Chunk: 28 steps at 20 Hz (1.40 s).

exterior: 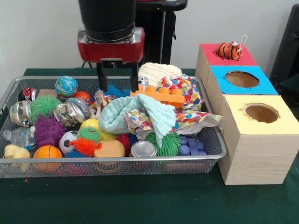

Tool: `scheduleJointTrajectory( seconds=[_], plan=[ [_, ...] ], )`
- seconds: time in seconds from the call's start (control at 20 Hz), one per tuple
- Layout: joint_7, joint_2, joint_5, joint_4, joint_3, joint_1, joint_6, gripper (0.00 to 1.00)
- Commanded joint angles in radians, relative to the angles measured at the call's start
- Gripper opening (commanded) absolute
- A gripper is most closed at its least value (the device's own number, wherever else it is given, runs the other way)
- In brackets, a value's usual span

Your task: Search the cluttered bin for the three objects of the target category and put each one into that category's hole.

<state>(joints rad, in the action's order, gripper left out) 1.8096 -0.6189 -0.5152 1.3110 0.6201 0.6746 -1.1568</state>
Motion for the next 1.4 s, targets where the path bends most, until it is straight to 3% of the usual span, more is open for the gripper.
scheduleJointTrajectory(
  seconds=[0.05, 0.5, 0.8, 1.05, 1.4],
  plan=[
    [-0.482, 0.084, -0.15, -0.208, 0.018, 0.027, -0.132, 1.0],
    [-0.697, 0.178, -0.231, -0.415, 0.032, 0.018, -0.144, 1.0],
    [-0.777, 0.221, -0.254, -0.48, 0.019, 0.008, -0.111, 1.0],
    [-0.752, 0.223, -0.252, -0.401, -0.014, 0.021, 0.006, 1.0],
    [-0.648, 0.196, -0.241, -0.272, -0.069, 0.018, 0.058, 1.0]
  ],
)
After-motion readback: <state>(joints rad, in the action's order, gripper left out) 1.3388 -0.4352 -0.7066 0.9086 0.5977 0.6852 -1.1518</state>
